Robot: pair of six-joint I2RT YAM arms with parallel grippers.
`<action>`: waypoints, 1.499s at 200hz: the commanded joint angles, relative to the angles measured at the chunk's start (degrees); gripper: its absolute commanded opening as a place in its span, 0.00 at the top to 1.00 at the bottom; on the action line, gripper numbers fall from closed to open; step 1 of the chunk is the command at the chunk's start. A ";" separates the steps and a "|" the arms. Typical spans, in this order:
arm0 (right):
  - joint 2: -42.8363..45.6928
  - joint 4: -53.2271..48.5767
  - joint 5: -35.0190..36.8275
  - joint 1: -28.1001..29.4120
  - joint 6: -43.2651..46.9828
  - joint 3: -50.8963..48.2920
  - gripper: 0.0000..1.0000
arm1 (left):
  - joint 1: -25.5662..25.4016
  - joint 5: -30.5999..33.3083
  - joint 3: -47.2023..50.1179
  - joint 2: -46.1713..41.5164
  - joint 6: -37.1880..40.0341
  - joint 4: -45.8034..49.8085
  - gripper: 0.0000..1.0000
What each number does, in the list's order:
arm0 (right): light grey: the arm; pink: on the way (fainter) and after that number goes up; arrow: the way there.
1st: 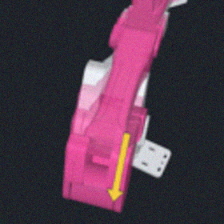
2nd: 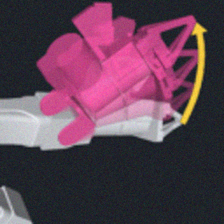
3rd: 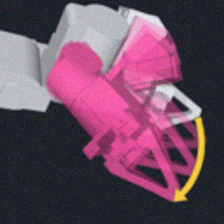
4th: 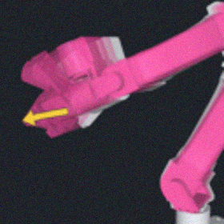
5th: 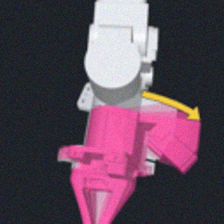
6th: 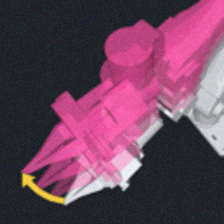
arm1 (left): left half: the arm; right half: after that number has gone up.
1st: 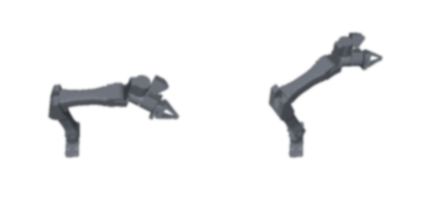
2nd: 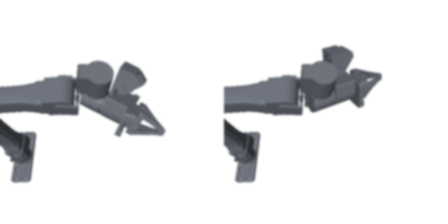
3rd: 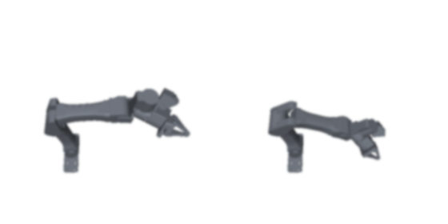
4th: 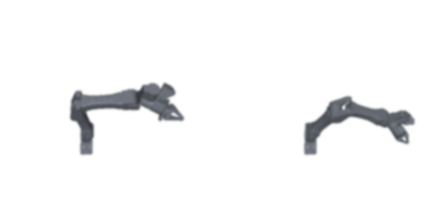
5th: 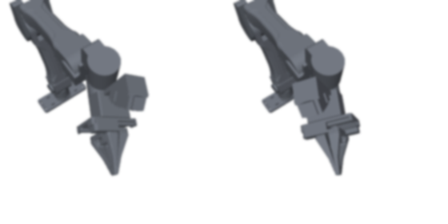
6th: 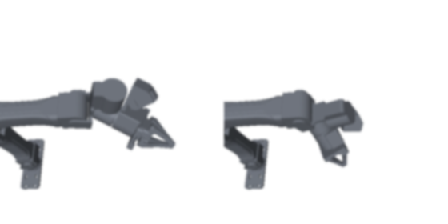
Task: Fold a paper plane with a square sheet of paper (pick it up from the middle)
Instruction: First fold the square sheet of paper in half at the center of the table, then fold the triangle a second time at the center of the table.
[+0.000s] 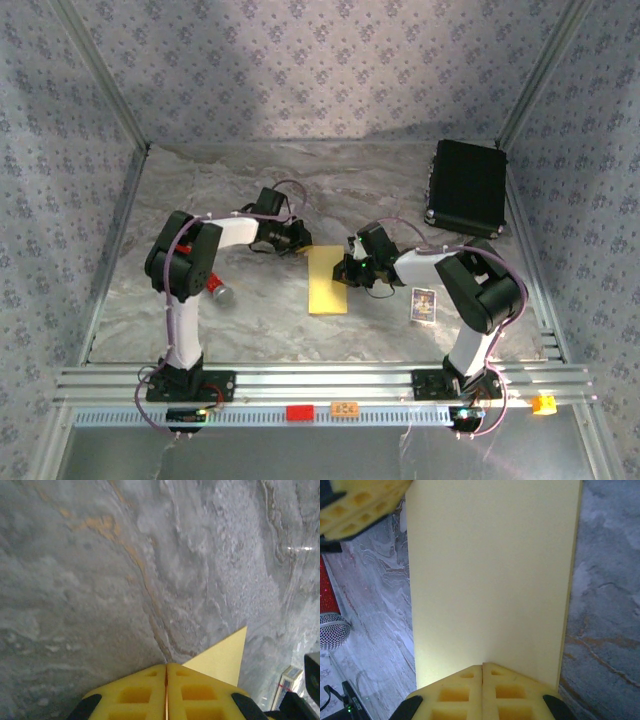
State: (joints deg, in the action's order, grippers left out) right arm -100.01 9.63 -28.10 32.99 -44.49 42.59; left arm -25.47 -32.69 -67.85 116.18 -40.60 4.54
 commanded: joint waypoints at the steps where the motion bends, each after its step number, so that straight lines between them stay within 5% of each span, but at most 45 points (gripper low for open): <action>1: -0.90 -6.81 1.76 -0.29 1.37 -0.49 1.00 | 1.13 4.83 -1.93 1.92 -0.56 0.85 0.91; 47: -0.65 -6.93 1.24 -0.44 2.41 -0.14 1.00 | 0.91 6.07 -3.17 0.51 -0.55 4.20 0.91; 119: 3.39 -9.07 -5.13 -1.13 9.48 6.92 0.91 | -1.18 6.42 4.48 -14.75 0.27 3.46 0.85; 151: 13.29 -13.18 5.37 -2.39 5.67 4.00 0.80 | -3.11 2.71 9.33 -18.50 -0.13 0.28 0.84; 194: 19.74 -7.81 2.73 -4.53 -3.38 -6.66 0.79 | -5.88 -0.31 7.53 -14.80 -0.83 -1.85 0.83; 300: 19.53 -5.92 3.31 0.92 -8.11 -11.68 0.77 | -5.35 -1.50 4.67 -4.70 -1.71 -4.53 0.85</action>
State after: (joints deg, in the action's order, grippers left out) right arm -80.18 2.76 -25.26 33.21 -50.50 32.03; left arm -31.38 -32.80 -61.21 109.78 -42.72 1.34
